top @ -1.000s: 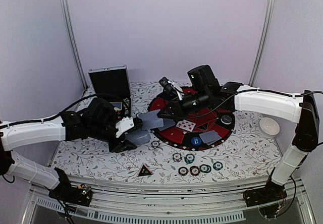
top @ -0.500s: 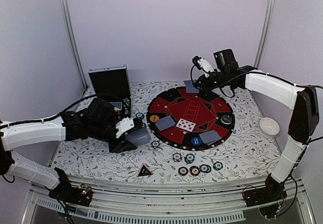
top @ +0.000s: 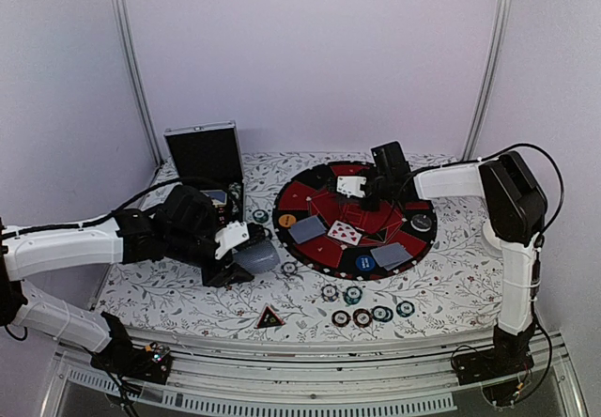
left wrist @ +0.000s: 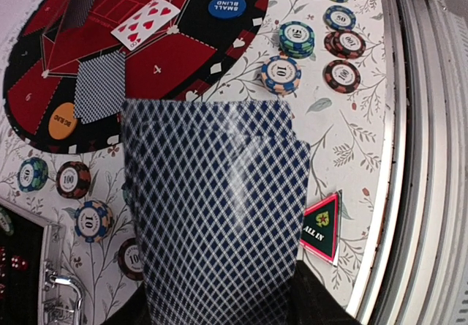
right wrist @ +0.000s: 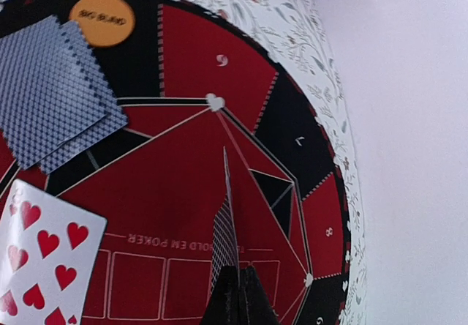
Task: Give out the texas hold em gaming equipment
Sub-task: Flop the community card area.
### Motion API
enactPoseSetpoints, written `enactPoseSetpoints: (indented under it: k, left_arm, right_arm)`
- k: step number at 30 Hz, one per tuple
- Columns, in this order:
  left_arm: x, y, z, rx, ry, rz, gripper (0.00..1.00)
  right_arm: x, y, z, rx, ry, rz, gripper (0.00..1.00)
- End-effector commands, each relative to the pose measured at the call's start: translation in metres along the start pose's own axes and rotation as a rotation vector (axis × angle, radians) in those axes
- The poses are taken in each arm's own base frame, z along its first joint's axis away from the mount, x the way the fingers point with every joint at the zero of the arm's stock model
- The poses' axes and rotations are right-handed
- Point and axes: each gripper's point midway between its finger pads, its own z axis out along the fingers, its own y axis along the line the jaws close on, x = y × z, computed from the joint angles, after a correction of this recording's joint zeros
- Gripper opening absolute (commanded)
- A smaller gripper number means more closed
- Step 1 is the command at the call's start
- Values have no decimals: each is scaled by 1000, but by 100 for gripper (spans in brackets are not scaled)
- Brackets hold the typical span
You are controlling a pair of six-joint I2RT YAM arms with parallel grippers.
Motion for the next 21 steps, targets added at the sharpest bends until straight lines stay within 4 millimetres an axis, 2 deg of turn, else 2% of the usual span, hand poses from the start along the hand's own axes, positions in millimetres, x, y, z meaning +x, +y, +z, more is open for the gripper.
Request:
enactPoseSetpoints:
  k: [1, 5, 9, 15, 21]
  left_arm:
    - [-5, 7, -2, -8, -37, 0, 48]
    - [-5, 9, -1, -6, -37, -8, 48]
    - [-4, 11, 0, -6, -33, -13, 48]
    - [-3, 13, 1, -6, -29, -22, 48]
    - [-2, 14, 1, -7, -29, -25, 48]
  right_arm:
    - [6, 43, 7, -132, -73, -257, 2]
    - [26, 57, 1, -199, -37, -262, 2]
    - [44, 82, -5, -278, -8, -361, 2]
    - [63, 97, -15, -345, 25, -417, 3]
    - [66, 98, -19, -350, 25, -437, 3]
